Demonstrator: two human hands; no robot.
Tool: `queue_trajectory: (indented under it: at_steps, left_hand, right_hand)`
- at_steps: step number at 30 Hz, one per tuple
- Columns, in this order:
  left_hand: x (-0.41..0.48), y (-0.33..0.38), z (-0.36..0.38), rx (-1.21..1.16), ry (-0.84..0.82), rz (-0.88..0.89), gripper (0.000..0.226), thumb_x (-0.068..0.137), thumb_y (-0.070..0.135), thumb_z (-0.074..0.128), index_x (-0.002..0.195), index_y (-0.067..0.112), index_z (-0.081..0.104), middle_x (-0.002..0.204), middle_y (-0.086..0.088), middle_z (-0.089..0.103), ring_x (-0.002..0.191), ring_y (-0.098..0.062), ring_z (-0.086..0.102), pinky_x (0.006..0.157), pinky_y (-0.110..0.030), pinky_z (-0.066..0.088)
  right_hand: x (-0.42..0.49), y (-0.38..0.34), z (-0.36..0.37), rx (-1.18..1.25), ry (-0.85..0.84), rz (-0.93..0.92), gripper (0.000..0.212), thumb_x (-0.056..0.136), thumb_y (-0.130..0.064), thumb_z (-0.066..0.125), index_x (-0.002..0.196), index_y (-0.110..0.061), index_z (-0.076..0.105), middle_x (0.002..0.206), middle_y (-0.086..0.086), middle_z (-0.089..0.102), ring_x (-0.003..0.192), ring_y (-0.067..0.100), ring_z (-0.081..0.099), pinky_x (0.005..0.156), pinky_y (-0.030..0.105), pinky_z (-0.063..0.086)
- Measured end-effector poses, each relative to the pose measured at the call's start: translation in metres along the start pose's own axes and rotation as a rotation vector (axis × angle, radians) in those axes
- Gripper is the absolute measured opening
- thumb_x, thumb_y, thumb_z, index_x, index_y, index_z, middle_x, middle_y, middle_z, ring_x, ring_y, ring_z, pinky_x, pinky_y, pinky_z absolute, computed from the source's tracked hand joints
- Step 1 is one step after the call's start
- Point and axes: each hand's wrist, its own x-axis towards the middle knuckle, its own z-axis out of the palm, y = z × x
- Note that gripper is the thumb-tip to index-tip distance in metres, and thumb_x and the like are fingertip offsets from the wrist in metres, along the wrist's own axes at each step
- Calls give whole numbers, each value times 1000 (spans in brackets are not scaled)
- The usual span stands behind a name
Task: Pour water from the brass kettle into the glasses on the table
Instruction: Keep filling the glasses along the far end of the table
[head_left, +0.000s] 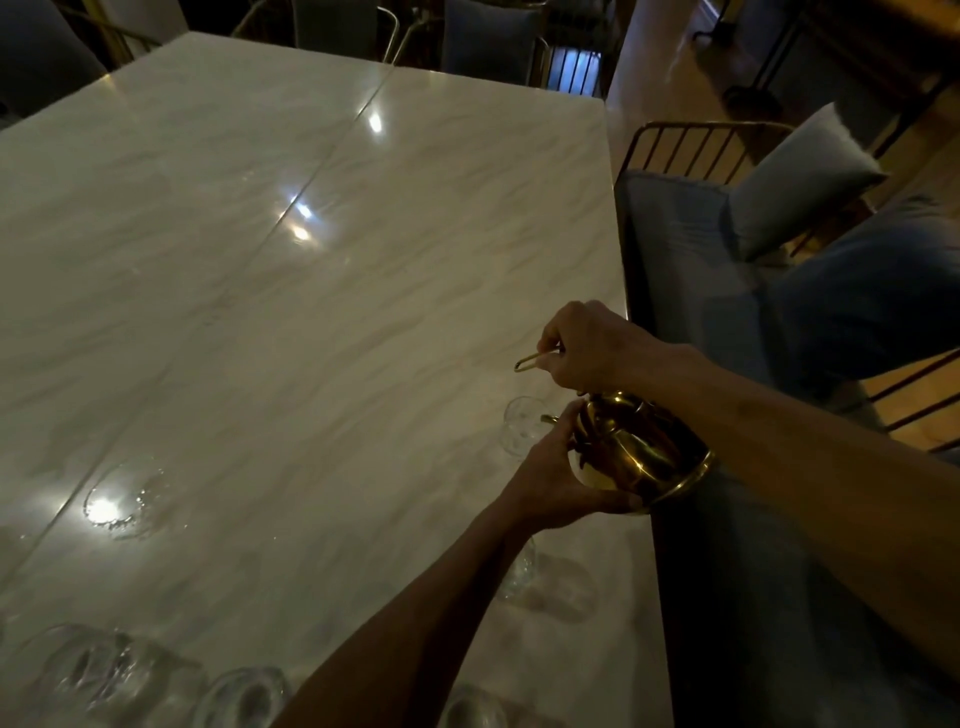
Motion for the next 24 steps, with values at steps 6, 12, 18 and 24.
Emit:
queue_trajectory:
  at_steps: [6, 12, 18, 24]
  left_hand:
    - [-1, 4, 0, -7, 1, -2, 104, 77, 13, 91, 143, 47, 18, 126, 30, 43, 108, 22, 42, 86, 1, 35]
    - [-3, 9, 0, -44, 1, -9, 112, 77, 15, 91, 160, 32, 17, 151, 8, 44, 129, -2, 36, 89, -4, 33]
    - [-3, 11, -3, -38, 19, -5, 106, 77, 16, 91, 148, 44, 18, 151, 6, 45, 130, -4, 38, 89, -6, 34]
    - [-5, 10, -3, -15, 17, -20, 104, 76, 17, 92, 138, 52, 17, 122, 35, 41, 111, 13, 44, 85, -3, 34]
  right_hand:
    - [0, -1, -1, -4, -2, 1, 29, 87, -18, 69, 112, -3, 68, 104, 13, 69, 70, 10, 62, 72, 30, 58]
    - [-1, -4, -2, -1, -4, -19, 26, 88, -14, 68, 110, -1, 68, 103, 11, 70, 62, 5, 56, 64, 20, 50]
    - [-1, -7, -3, -5, 1, -13, 24, 88, -15, 69, 108, -2, 69, 103, 11, 70, 65, 9, 62, 68, 24, 55]
    - [-3, -10, -3, -4, -7, -2, 22, 87, -16, 69, 105, -4, 70, 103, 11, 71, 85, 20, 69, 80, 34, 59]
